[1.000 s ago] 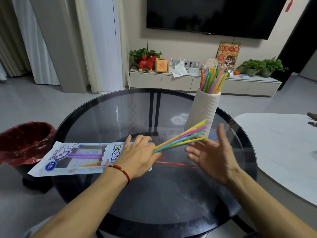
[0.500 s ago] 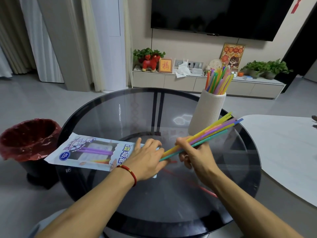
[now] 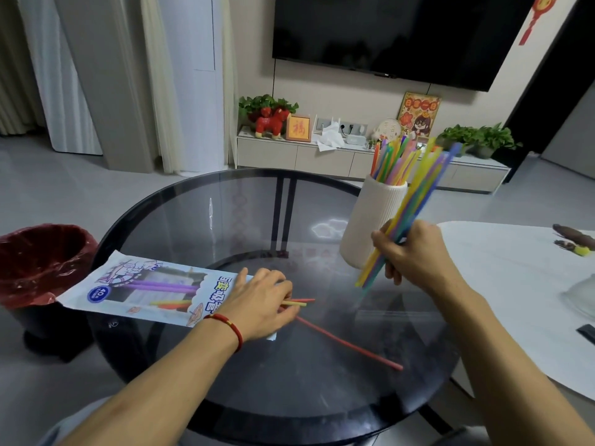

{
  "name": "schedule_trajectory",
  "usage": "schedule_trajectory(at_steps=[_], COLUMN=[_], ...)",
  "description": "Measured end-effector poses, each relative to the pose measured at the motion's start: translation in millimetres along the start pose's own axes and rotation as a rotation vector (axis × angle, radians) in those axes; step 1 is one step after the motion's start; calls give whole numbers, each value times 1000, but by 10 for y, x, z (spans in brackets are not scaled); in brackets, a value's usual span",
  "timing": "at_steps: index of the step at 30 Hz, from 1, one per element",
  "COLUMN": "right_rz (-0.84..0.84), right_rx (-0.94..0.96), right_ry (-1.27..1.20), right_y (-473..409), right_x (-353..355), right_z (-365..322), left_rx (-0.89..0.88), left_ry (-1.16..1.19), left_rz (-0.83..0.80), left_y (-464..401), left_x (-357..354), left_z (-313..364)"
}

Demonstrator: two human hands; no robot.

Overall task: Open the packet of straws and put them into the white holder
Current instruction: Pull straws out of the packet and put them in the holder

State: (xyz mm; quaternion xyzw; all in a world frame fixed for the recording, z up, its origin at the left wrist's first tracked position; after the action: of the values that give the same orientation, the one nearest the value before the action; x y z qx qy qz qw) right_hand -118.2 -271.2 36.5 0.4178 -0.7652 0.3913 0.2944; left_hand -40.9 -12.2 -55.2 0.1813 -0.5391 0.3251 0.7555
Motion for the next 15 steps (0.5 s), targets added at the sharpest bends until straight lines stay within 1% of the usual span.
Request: schedule_trajectory(at_steps=[3,6,9,12,15], right_rz=[-123,-106,-73,-134,-119], right_rx=[-13,-36,-13,-14,-47], right_ry=[122,114,55,-32,-71], right_y=[86,104,93,184,218], right_x=[-272,-368,-365,-454,-489], right_z=[56,171,201,212,242], left_rx=[1,-4,1,5,-20], left_ry=[8,4,17,38,56], left_rz=[-3,3,5,21,62], left_y=[7,2,-8,-19,-29], left_x=[-3,-6,-9,-13,-25], left_z=[2,2,2,44,88])
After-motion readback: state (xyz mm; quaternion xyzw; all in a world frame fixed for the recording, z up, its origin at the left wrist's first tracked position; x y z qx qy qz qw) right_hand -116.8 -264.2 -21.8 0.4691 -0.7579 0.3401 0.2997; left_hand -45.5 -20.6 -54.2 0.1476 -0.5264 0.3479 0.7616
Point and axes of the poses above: each hand's wrist, its own y-axis away from the middle knuckle, its own x-axis out of the back of the hand, z = x × y, the point moved 2 cm from there along -y, towards the middle knuckle, and after that the axes turned 9 degrees about y, right-handed, at the moved point
